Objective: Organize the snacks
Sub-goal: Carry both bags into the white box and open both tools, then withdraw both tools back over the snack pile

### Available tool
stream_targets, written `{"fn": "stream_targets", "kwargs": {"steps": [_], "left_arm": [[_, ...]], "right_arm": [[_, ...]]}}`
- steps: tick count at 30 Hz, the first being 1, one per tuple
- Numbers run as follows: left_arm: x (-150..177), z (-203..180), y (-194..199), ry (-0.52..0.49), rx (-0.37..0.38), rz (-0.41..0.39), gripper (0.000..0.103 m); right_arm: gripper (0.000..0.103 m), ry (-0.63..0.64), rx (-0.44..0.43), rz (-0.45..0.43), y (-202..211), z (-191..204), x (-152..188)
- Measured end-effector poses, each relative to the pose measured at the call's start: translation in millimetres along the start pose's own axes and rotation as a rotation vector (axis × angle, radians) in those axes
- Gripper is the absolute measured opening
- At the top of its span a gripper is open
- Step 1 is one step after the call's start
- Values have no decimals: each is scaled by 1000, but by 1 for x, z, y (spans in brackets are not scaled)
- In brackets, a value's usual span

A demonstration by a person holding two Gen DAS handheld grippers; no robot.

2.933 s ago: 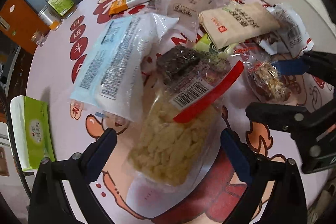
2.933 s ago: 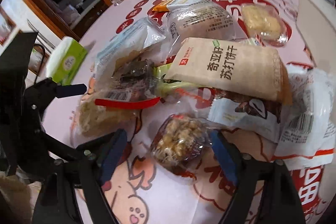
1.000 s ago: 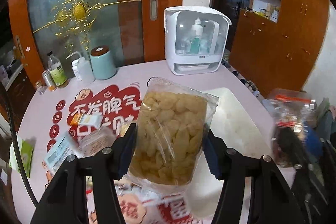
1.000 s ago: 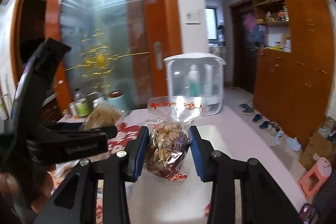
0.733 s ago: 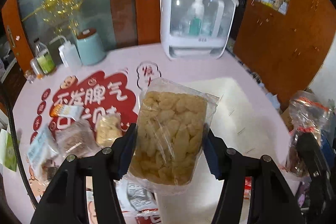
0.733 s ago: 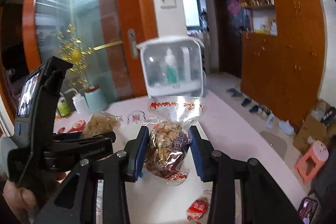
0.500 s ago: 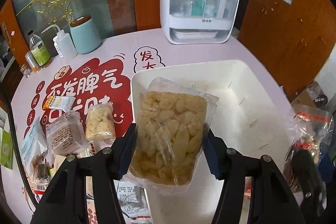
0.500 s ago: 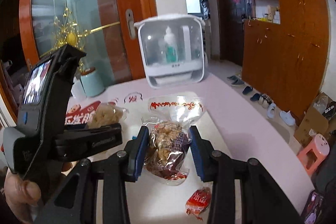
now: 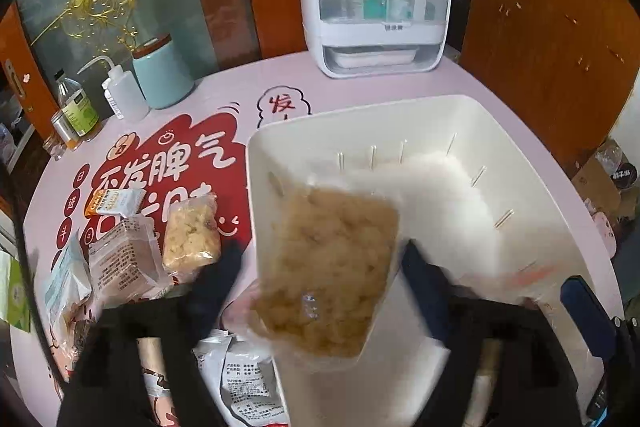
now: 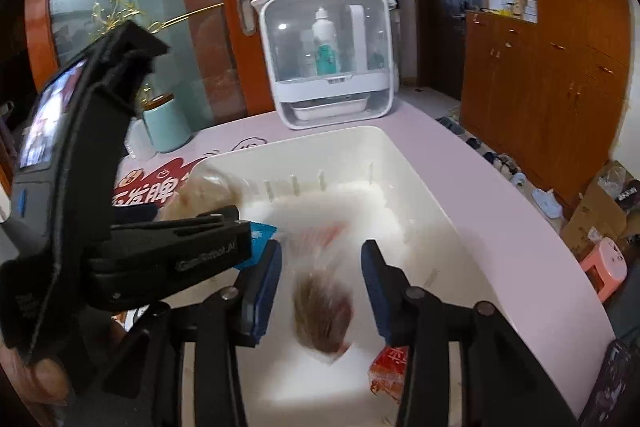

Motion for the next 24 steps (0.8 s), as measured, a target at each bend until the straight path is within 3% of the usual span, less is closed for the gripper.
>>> {"fn": "stream_targets", "kwargs": {"steps": [3,12,16,24], "left_arm": [[1,6,14,2,-21,-54,92],[12,32,69,21,-86,-150,93],[23,49,97,40,-115,-182,98],[49,97,150,125,-102,-210,99]], "right_arm": [[68,-2,30,-21,9,0,2],[68,-1,-37,-55,38,16,4],[68,18,-70,-69,55,31,5],[68,70,-94,-119,97,61,9]]}}
Point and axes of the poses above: each gripper's, at about its wrist camera, not at the fingertips, and y roughly against the way its jaws point, z to its left, x to its underside, the point moved 2 cm from there along -y, roughly the way its jaws point, and after that the axes turned 11 degrees about y, right-handed, at the moved point
